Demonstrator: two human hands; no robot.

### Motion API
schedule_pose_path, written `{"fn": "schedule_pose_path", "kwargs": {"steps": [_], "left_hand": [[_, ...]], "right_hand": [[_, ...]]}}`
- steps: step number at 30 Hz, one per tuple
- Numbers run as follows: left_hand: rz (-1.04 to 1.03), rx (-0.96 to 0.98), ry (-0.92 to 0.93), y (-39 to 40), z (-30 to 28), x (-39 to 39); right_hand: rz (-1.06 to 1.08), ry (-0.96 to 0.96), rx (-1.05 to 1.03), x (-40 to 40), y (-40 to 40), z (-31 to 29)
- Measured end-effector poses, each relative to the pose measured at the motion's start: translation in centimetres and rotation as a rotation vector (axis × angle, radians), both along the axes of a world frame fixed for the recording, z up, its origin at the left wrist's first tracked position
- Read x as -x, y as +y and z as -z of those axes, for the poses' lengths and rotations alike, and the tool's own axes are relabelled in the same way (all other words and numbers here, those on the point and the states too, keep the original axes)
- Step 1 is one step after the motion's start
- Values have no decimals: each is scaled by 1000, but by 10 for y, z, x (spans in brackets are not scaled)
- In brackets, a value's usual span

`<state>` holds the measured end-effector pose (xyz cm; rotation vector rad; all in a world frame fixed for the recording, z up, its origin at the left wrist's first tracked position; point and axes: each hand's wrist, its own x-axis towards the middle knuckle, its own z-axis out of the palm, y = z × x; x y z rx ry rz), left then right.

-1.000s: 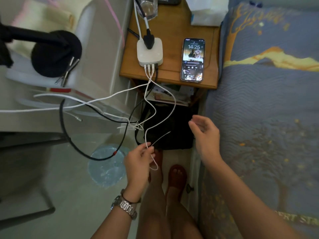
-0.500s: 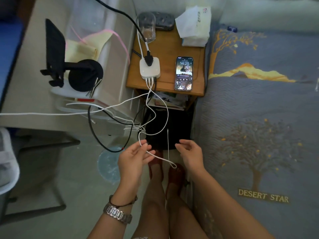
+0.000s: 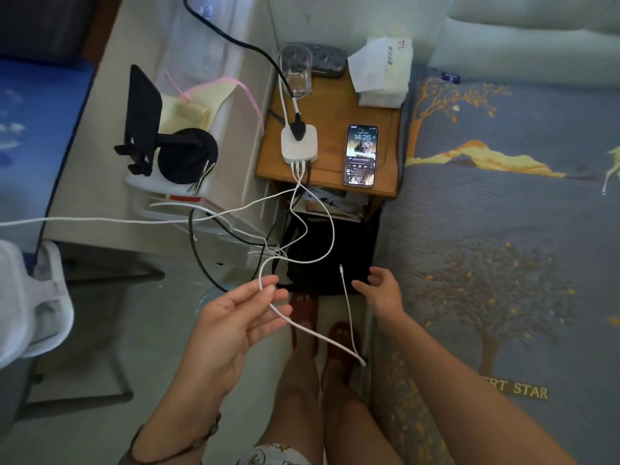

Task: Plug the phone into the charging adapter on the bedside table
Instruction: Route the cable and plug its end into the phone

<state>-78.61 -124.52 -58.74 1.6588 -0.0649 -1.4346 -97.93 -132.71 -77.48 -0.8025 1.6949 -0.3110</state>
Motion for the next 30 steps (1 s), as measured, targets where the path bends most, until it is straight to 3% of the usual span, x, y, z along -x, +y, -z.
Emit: {"fn": "schedule_pose_path", "kwargs": {"steps": [10,13,15,21,30], "left_hand": [[31,12,49,10,-29,-10],[32,18,51,14,-30,-14],[26,17,54,17,-29,-17],[4,-17,49,20,-18,-20],[-22,-89,10,10,18,-15]], "right_hand": [[-74,-35,-120,-14,11,4],[-108,-135,-243,-23,14,1],[-5,-239,-285,-28,15,-1],[41,-139,-40,-25,4,-7],[208,-219,166,-12,-18,-28]]}}
